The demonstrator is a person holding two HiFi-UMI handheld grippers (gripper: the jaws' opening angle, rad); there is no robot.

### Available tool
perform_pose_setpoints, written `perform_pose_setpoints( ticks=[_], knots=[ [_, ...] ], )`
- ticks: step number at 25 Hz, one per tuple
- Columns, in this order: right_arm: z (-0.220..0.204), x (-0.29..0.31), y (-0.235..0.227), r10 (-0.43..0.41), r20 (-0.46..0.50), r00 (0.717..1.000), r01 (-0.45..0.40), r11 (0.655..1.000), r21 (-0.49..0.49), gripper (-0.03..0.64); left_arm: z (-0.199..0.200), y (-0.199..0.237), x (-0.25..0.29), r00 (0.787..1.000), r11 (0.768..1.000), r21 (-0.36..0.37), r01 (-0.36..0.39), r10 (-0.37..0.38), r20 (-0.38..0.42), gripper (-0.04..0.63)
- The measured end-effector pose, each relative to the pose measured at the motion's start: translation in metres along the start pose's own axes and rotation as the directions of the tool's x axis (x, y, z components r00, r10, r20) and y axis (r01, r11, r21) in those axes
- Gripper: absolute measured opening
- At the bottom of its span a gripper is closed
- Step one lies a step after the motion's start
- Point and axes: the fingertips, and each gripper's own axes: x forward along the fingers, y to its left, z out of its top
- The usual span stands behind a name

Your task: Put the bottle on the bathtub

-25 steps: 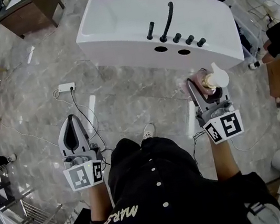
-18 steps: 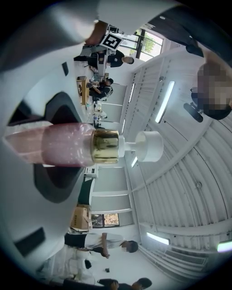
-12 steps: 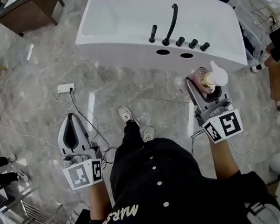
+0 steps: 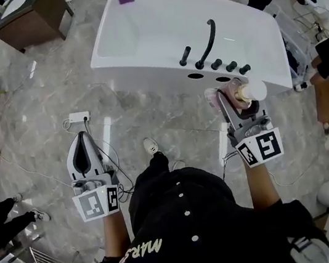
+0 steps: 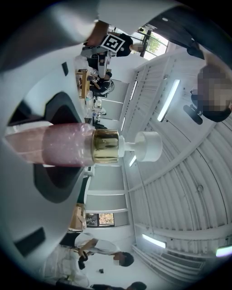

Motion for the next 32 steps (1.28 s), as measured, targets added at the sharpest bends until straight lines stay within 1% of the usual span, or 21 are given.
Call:
perform_pose_setpoints(
  ticks=[5,11,15,18,25,32],
  knots=[
    [-0.001,0.043,0.000,-0.005,0.001,1.000,0.005,1.000,-0.019,0.215,0.000,0.024,0.041,1.000,1.000,-0.007,0.006,-0.006,0.011,0.011],
    [-0.002,0.092,0.006,0.011,-0.002,1.000,-0.011,1.000,-0.002,0.215,-0.001,0.056,0.078,1.000,1.000,-0.008,0.005,-0.005,0.014,0.011],
    [0.002,0.113,0.012,0.028,-0.002,1.000,-0.028,1.000,0.010,0.215,-0.002,0.070,0.095,1.000,1.000,-0.003,0.026,-0.026,0.001,0.011],
    [0.001,0.126,0.012,0.033,-0.012,0.999,-0.032,0.999,0.021,0.215,-0.004,0.076,0.106,0.999,0.999,-0.001,0.035,-0.035,-0.010,0.011],
    [-0.009,0.162,0.001,0.046,-0.033,0.998,-0.046,0.999,0.018,0.215,-0.017,0.082,0.135,0.999,1.000,-0.015,0.027,-0.027,-0.038,0.011],
    [-0.016,0.218,-0.031,0.091,-0.008,0.996,-0.091,0.996,0.022,0.215,-0.015,0.080,0.188,1.000,1.000,0.006,-0.009,0.009,-0.027,0.011]
  ],
)
